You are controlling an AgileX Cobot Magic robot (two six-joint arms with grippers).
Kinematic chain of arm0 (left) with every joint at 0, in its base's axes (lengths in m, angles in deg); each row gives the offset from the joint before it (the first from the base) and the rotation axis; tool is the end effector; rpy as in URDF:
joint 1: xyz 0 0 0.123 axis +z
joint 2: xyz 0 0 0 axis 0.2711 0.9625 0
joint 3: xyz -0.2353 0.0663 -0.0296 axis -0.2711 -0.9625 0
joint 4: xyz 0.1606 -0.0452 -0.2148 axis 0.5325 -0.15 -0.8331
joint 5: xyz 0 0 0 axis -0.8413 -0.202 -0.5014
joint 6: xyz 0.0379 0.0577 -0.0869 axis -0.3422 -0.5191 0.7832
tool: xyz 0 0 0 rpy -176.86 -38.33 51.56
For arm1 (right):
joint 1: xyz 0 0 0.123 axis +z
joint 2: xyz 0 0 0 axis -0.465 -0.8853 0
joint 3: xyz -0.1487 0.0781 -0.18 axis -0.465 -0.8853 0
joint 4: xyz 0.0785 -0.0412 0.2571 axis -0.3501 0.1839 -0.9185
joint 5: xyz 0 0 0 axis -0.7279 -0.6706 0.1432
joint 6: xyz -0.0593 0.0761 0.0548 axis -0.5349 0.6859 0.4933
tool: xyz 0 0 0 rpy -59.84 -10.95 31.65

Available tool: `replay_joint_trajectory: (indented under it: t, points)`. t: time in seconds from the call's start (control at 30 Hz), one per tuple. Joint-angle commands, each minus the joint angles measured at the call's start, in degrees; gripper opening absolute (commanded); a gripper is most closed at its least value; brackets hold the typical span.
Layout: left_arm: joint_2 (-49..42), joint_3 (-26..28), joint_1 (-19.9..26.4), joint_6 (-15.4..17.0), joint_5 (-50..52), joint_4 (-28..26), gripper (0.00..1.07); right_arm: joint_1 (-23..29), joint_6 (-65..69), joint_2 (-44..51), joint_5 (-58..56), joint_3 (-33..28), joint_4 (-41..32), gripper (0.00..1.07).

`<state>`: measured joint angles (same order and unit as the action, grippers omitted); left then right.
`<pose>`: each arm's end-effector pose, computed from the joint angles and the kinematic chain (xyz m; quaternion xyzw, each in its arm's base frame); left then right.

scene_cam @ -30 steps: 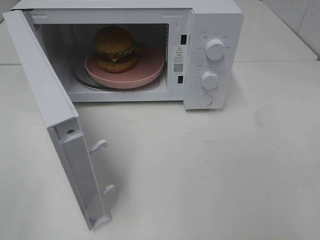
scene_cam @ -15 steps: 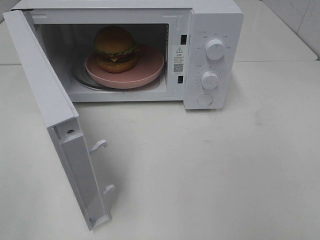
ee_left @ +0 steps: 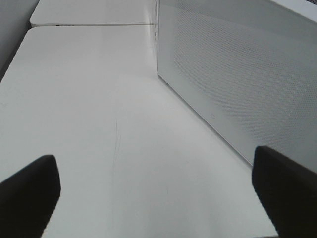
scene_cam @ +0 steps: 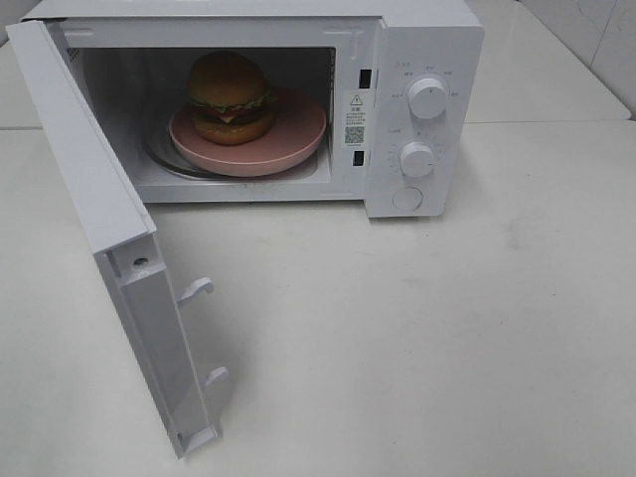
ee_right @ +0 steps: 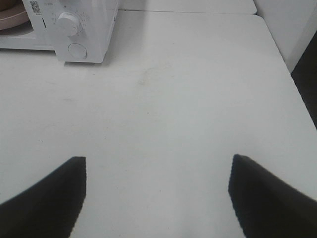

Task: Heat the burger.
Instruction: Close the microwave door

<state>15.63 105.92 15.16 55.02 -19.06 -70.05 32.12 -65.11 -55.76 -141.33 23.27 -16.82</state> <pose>0.0700 -0.0091 0.2798 0.0256 0.8468 -0.0342 0.5302 0.0702 -0.0019 0.2828 -0.0106 0.8434 -0.0047 0.5372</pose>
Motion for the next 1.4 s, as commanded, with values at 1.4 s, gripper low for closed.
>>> replay_joint_trajectory:
  t: [1.4]
  points:
    - [-1.15,-0.11,-0.17,0.17,0.46,-0.06,1.01,-0.46,0.29,1.55,0.0,0.0,-0.06,0.76]
